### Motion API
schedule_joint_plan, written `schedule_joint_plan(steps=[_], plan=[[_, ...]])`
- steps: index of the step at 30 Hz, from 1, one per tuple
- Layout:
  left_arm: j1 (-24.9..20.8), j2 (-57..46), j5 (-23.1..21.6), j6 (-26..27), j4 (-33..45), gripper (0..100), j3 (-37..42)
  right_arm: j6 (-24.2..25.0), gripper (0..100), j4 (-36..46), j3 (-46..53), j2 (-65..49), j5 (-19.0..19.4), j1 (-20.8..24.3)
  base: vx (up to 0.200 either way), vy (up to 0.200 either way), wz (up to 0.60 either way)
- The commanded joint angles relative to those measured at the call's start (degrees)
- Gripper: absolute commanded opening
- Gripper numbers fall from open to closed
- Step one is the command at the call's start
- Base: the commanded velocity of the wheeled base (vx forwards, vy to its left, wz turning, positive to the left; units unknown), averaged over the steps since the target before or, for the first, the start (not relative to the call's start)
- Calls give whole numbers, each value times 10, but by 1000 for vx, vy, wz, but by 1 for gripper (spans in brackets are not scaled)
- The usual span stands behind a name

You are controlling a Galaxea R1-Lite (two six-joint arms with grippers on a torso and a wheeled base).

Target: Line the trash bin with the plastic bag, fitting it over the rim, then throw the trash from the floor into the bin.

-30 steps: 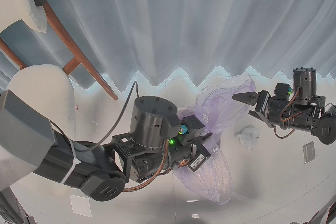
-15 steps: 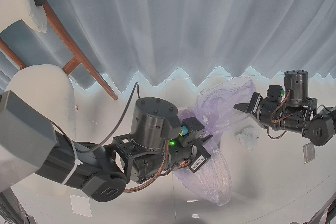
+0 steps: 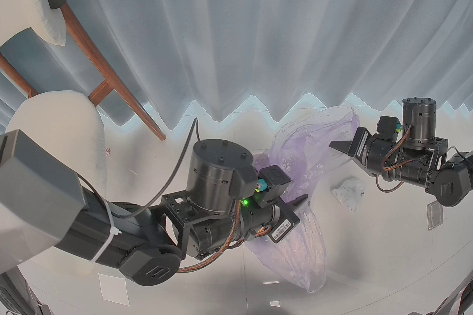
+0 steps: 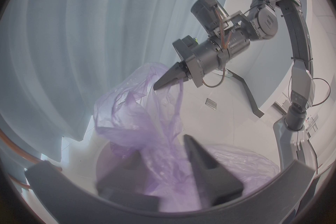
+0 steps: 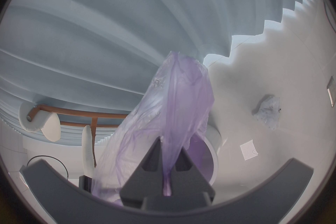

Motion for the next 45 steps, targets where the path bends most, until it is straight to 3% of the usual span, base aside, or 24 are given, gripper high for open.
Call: schedule_joint_plan(steps=[1, 10, 20, 36, 43, 44, 45], plan=[[-2, 0, 3, -7, -1, 100, -1, -1, 0, -2, 2, -5, 0, 0, 0, 0, 0], [13, -28, 19, -24, 3, 100, 15, -2, 0, -3, 10, -6, 0, 0, 0, 0, 0], [77, -68, 20, -26, 3, 100, 49, -6, 0, -4, 37, -21, 1, 0, 0, 0, 0], [115, -67, 21, -26, 16, 100, 85, -36, 0, -40, 69, -37, 3, 0, 0, 0, 0], [111, -63, 30, -26, 18, 100, 94, -36, 0, -45, 78, -41, 3, 0, 0, 0, 0], [112, -63, 31, -25, 18, 0, 98, -36, 0, -45, 80, -42, 3, 0, 0, 0, 0], [112, -61, 31, -25, 17, 0, 99, -36, 0, -45, 82, -43, 3, 0, 0, 0, 0]])
